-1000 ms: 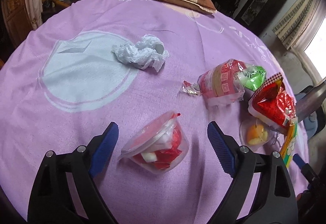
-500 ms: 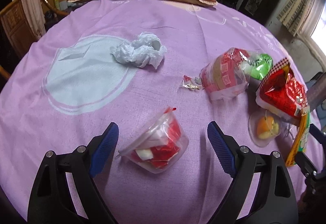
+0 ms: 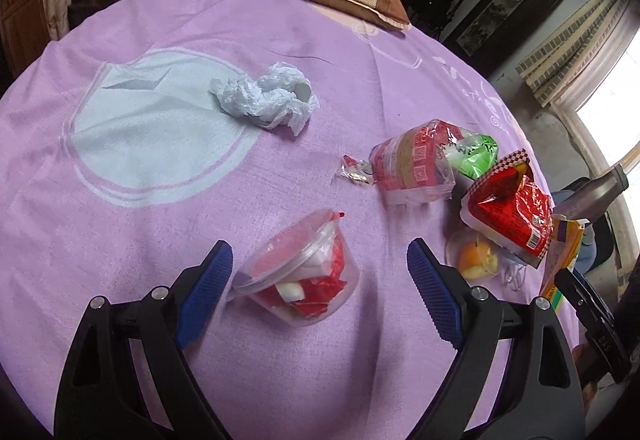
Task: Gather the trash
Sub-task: 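Grasp the clear plastic cup with the left tool while the right tool grasps the striped box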
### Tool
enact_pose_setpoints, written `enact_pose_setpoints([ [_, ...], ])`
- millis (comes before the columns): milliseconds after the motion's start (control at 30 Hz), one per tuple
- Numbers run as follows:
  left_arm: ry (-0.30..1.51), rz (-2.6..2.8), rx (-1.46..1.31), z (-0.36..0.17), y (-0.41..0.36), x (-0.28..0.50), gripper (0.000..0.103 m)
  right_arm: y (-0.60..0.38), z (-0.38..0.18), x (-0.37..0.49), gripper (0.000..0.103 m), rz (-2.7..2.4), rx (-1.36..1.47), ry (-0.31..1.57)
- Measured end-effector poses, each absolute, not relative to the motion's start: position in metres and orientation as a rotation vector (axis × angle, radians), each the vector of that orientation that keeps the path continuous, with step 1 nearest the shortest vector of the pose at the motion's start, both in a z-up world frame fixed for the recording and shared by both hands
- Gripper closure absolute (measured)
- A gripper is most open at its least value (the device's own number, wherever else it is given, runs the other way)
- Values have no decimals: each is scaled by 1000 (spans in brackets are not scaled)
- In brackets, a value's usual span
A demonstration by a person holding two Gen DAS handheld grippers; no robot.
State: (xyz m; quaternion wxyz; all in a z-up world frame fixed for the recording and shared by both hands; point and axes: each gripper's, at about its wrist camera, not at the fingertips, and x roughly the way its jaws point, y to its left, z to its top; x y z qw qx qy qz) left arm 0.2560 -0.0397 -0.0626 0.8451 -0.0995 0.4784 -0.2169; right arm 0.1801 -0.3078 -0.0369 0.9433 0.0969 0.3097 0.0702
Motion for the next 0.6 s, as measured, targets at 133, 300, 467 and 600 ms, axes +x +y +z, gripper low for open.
enact_pose_setpoints([
  [133,1012,-496,-213,-63,-44,255,18,-314,-36,179,43,149,237,633],
  [300,990,-673,-108,-56,-73,236,28,-316,-34,176,43,152,252,621],
  [467,836,-637,115,-43,-101,203,19,-319,-32,173,44,152,264,608],
  [600,844,-599,129,-45,-104,205,18,-319,-33,174,45,135,259,614],
])
